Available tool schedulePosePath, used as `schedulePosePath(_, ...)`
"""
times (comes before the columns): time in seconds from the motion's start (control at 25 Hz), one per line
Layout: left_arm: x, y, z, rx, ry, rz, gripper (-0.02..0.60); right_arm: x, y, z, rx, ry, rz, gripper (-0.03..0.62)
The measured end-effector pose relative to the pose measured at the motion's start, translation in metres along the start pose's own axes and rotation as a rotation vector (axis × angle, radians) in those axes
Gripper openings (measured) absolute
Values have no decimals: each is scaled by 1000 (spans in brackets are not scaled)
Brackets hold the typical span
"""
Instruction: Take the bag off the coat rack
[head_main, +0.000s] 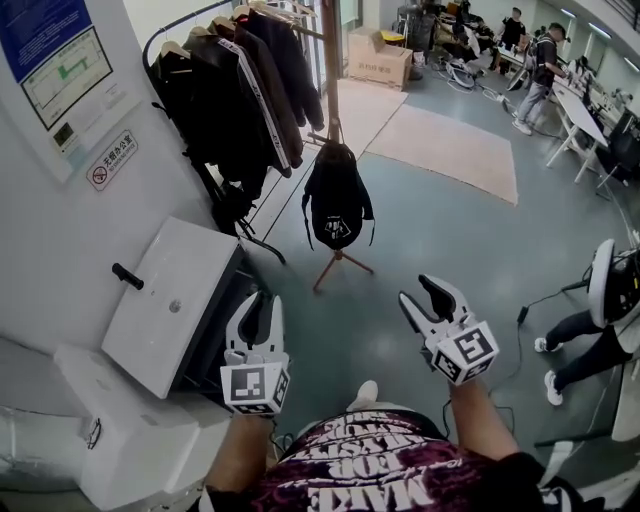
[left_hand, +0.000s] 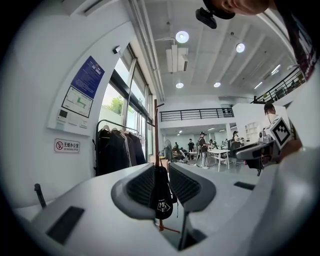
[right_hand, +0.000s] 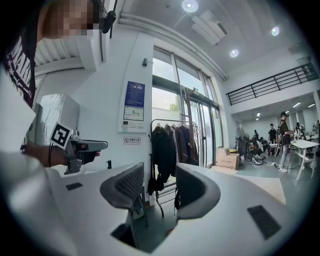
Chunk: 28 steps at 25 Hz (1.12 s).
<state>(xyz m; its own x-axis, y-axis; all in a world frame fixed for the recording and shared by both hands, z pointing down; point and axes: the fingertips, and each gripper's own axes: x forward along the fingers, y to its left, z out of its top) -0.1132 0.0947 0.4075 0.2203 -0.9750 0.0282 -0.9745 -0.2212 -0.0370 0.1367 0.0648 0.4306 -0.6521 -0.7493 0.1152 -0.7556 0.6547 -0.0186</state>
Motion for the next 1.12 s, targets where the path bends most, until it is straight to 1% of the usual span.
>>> schedulePosePath(0.16,27,-10,1,27,6,1,94,7,-23,-3,5,3,4,206)
schedulePosePath(0.36,59,-21,1,22,14,-3,110,20,-55,-3,10,2,11,206)
schedulePosePath(0.56,83,-20,1,22,20,32,112,35,-78,-4,20,3,39,206)
schedulePosePath(0.68,91,-22,-5,27,45,48,111,39,-90,-8,28,1,47,206)
schedulePosePath(0.92,96,-21,-12,25,78,67,111,47,-96,-13,41,17,67,206)
schedulePosePath(1.12,100,-18,-21,29,105,58,110,52,-93,-19,54,32,67,204)
